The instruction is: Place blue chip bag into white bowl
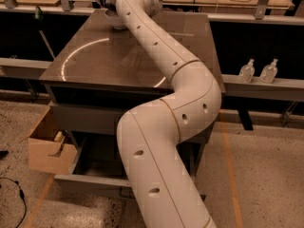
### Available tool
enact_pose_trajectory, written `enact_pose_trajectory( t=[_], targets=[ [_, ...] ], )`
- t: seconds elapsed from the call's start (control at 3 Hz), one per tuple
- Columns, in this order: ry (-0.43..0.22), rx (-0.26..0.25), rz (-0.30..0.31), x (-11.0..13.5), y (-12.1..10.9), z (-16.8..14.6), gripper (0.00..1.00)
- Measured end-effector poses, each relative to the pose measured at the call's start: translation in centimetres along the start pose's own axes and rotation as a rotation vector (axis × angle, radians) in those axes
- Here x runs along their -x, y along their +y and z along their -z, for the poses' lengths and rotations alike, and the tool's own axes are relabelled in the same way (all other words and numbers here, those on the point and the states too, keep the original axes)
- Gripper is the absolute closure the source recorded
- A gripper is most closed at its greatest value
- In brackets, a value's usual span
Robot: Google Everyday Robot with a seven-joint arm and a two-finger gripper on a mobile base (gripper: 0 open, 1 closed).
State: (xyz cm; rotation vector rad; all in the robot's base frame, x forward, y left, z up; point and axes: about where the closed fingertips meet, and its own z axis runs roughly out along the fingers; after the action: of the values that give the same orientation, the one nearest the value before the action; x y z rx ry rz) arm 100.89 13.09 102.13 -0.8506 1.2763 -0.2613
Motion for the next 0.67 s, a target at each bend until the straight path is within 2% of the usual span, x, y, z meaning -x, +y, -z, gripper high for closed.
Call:
enact_pose_trajectory(
  t=[0.33, 0.67],
  targets=[
    [0.017, 0.016, 0.005, 0.19, 0.52, -0.03, 0.0],
    [0.035, 0.041, 0.011, 0.22, 1.13, 0.11, 0.0]
  ],
)
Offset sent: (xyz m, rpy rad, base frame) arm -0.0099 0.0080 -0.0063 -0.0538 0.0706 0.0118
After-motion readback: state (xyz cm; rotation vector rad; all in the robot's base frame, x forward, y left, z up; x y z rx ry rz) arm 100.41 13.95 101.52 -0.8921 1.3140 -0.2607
